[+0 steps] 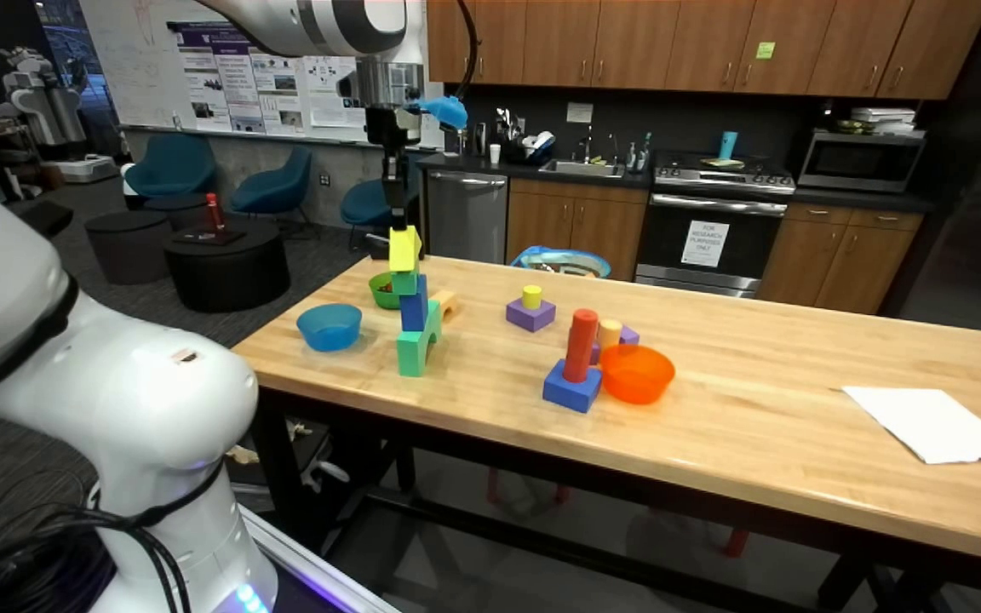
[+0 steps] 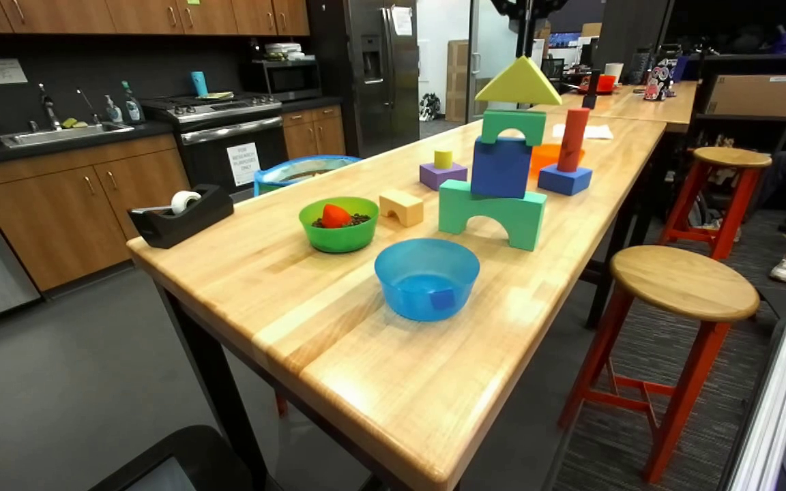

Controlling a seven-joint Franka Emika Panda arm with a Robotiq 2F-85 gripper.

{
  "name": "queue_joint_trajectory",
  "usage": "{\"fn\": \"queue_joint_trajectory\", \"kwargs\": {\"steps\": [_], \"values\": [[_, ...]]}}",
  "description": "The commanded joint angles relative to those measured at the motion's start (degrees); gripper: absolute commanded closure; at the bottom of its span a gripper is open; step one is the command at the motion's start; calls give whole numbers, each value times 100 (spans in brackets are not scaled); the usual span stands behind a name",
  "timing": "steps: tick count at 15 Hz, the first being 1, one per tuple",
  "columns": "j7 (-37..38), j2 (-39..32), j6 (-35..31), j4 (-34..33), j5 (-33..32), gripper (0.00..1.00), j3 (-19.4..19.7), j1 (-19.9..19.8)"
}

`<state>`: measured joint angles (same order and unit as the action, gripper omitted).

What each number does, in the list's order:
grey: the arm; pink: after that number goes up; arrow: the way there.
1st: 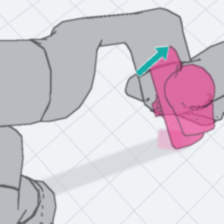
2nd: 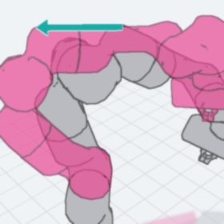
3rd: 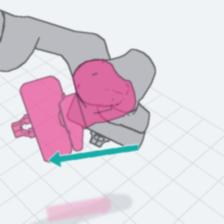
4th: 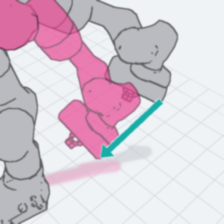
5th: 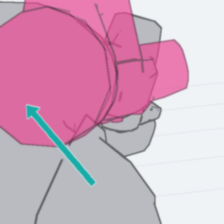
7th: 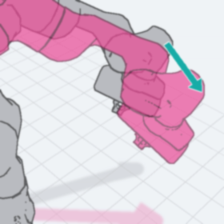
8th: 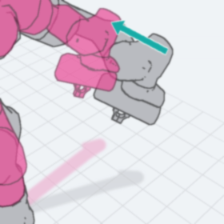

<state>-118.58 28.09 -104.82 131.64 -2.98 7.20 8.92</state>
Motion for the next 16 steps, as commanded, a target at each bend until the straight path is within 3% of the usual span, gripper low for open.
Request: {"fn": "queue_joint_trajectory", "kwargs": {"steps": [1,8,9,12,16], "values": [[19,19,-31,30,133,99,-79,-94],[28,21,-34,85,112,99,-115,-84],[57,15,-4,80,127,71,-121,-87],[42,20,-4,107,115,60,-120,-91],[43,66,-10,154,90,34,-128,-98]]}}
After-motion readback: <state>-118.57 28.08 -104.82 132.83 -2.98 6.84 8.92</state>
